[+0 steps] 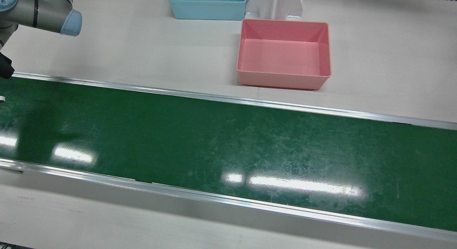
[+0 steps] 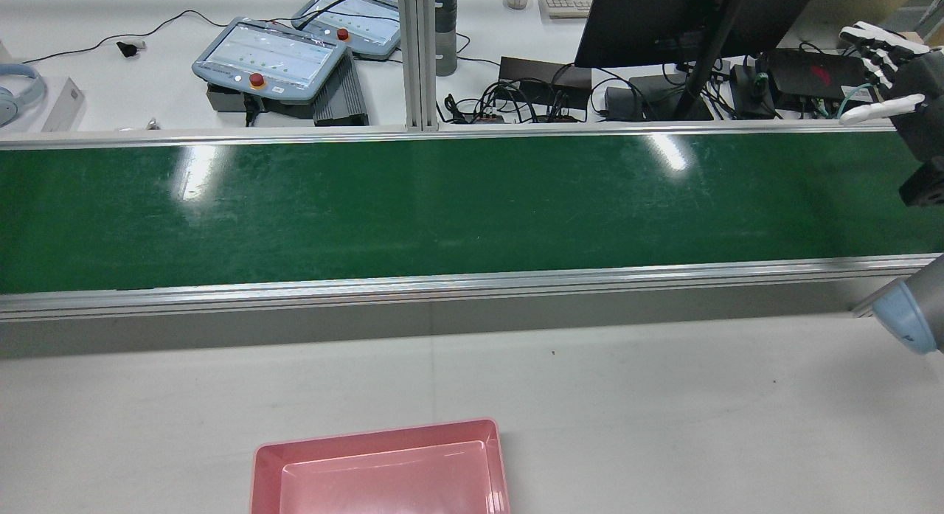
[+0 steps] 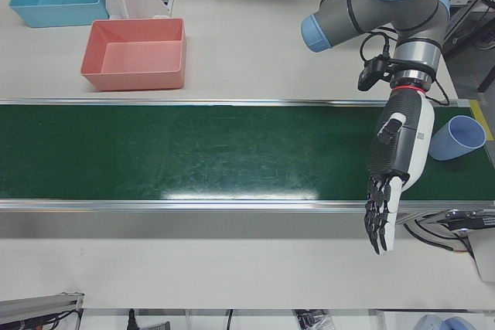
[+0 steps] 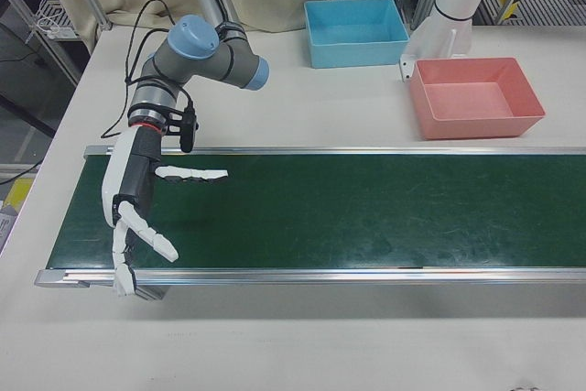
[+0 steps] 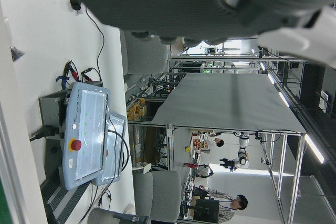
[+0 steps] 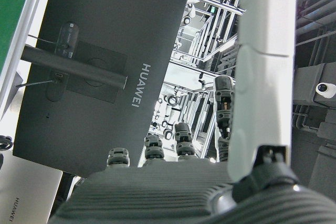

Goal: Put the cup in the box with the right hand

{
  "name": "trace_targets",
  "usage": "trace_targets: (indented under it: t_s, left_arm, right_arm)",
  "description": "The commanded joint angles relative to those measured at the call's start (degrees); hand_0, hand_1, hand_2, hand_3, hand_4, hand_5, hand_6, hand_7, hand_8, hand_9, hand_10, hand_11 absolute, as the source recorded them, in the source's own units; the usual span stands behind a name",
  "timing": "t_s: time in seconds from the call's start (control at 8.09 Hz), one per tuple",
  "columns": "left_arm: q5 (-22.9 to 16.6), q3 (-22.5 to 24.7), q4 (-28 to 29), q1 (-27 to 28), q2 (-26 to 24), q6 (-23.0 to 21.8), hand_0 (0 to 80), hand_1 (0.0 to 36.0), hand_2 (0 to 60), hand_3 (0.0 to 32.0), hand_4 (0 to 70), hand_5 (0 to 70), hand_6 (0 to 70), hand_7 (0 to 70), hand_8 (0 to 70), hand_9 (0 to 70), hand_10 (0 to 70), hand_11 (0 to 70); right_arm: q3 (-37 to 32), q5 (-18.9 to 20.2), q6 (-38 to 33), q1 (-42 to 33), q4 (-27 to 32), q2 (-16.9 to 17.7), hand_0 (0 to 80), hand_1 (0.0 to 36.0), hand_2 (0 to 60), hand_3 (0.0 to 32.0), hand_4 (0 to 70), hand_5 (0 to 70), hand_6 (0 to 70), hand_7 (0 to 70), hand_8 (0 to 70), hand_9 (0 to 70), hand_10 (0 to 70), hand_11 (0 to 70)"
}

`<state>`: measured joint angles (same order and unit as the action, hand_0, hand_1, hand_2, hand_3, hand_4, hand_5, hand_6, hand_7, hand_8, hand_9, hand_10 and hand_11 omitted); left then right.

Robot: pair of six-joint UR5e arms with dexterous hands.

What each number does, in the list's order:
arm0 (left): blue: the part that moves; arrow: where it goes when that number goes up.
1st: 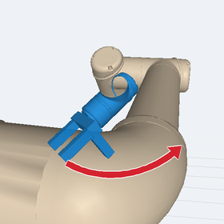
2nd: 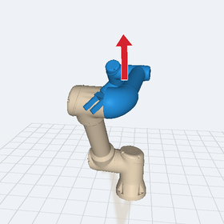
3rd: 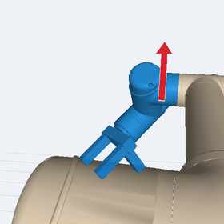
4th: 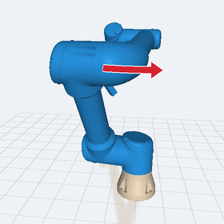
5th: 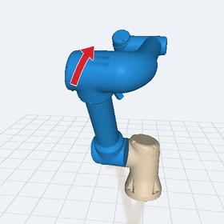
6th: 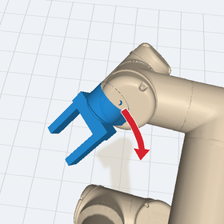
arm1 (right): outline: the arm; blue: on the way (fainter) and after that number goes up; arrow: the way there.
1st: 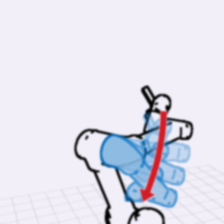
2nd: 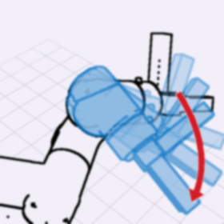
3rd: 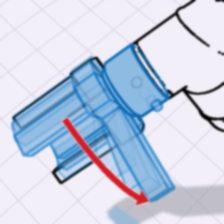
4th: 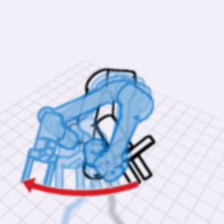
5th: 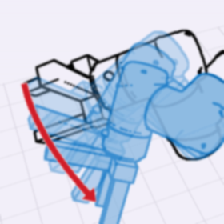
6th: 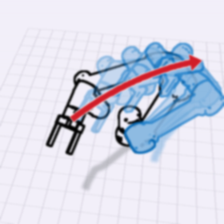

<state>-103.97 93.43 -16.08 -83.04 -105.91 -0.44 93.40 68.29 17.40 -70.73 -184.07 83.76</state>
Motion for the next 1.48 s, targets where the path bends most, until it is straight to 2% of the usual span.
trace_targets:
  t_s: [0.0, 0.37, 0.49, 0.99, 1.11, 1.24, 1.36]
  left_arm:
    - [0.0, 0.0, 0.0, -0.02, 0.0, 0.0, 0.0, 0.0, 0.0, 0.0, 0.0, 0.0, 0.0, 0.0, 0.0, 0.0, 0.0, 0.0]
    - [0.0, -0.17, 0.09, 0.07, 0.0, 0.0, 0.0, 0.0, 0.0, 0.0, 0.0, 0.0, 0.0, 0.0, 0.0, 0.0, 0.0, 0.0]
    - [0.0, -0.35, 0.18, 0.07, 0.0, 0.0, 0.0, 0.0, 0.0, 0.0, 0.0, 0.0, 0.0, 0.0, 0.0, 0.0, 0.0, 0.0]
    - [0.0, -0.7, 0.27, -0.02, 0.0, 0.0, 0.0, 0.0, 0.0, 0.0, 0.0, 0.0, 0.0, 0.0, 0.0, 0.0, 0.0, 0.0]
    - [0.0, -0.7, 0.26, -0.02, 0.0, 0.0, 0.0, 0.0, 0.0, 0.0, 0.0, 0.0, 0.0, 0.0, 0.0, 0.0, 0.0, 0.0]
    - [0.0, -0.7, 0.26, -0.02, 0.0, 0.0, 0.0, 0.0, 0.0, 0.0, 0.0, 0.0, 0.0, 0.0, 0.0, 0.0, 0.0, 0.0]
    - [0.0, -0.7, 0.26, 0.07, 0.0, 0.0, 0.0, 0.0, 0.0, 0.0, 0.0, 0.0, 0.0, 0.0, 0.0, 0.0, 0.0, 0.0]
  right_arm:
    - [0.03, 0.0, 0.0, -0.02, 0.03, 0.0, 68.6, 15.4, 0.0, 0.0, 18.5, 7.2, 6.3, 18.2, 4.4, 9.7, 1.5, 4.6]
    - [0.12, 0.0, 0.0, 0.06, 0.03, 0.0, 68.0, 16.0, 0.0, 0.0, 17.4, 7.3, 6.2, 17.9, 4.4, 9.8, 1.4, 4.5]
    - [0.12, 0.0, -0.09, 0.24, 0.03, 0.0, 71.4, 13.9, 0.0, 0.0, 20.1, 7.3, 6.2, 17.6, 4.4, 9.8, 1.4, 4.5]
    - [0.12, 0.52, -0.26, -1.24, 0.03, -0.09, 68.8, 15.4, 0.0, 0.0, 19.2, 7.2, 6.4, 18.9, 4.5, 10.1, 1.3, 4.4]
    - [0.46, 1.75, -0.44, -1.95, -0.14, -0.35, 69.2, 14.4, 0.0, 0.0, 20.2, 7.2, 6.4, 18.6, 4.5, 10.1, 1.3, 4.3]
    - [0.73, 1.76, -0.44, -1.96, -0.32, -1.4, 68.8, 15.3, 0.0, 0.0, 19.7, 7.2, 6.3, 18.4, 4.4, 9.9, 1.2, 4.2]
    - [0.56, 1.76, -0.53, -1.96, -0.32, -1.49, 71.8, 14.3, 0.0, 0.0, 22.2, 7.2, 6.5, 19.9, 4.2, 9.8, 0.8, 3.6]
